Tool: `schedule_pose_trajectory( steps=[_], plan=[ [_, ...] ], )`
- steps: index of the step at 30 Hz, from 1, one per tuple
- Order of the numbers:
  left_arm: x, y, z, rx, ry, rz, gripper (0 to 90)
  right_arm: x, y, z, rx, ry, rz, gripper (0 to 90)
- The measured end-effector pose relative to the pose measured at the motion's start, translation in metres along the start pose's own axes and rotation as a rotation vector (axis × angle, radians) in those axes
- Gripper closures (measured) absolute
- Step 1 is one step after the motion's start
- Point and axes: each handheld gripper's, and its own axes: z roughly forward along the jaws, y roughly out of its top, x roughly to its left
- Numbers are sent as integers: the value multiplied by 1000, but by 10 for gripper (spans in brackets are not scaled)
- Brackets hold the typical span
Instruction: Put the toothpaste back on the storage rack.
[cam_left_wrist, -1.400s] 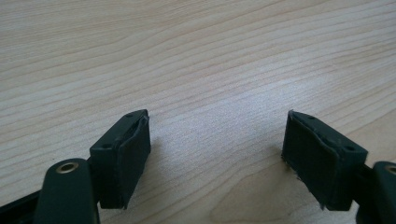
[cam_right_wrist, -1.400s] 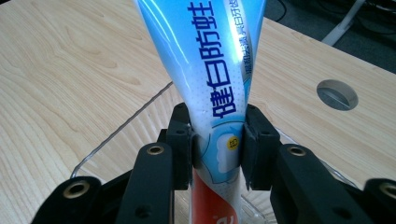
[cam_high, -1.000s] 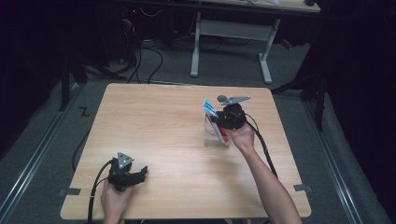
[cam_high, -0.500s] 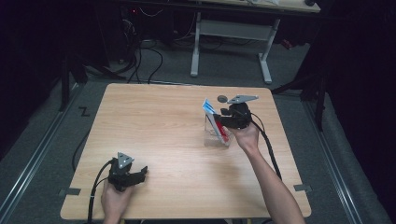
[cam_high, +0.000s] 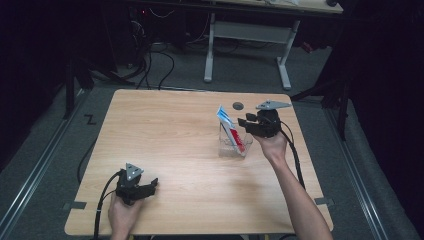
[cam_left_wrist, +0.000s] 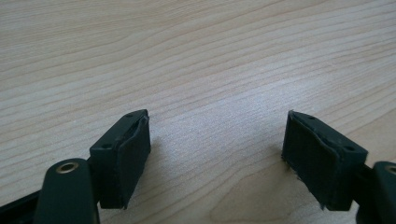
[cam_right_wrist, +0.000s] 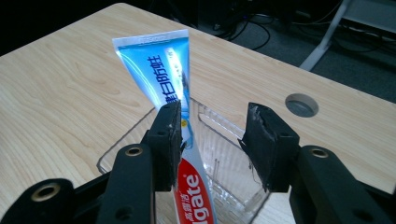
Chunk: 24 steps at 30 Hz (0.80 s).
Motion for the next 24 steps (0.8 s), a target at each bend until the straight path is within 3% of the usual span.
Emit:
schedule_pose_trajectory(
  steps=[11,24],
  plan=[
    [0,0,0,0,0,0,239,-10,-5,-16,-28,-6,38,565],
    [0,0,0,1,0,0,239,-14,-5,-36,-61,-3,44,565]
  ],
)
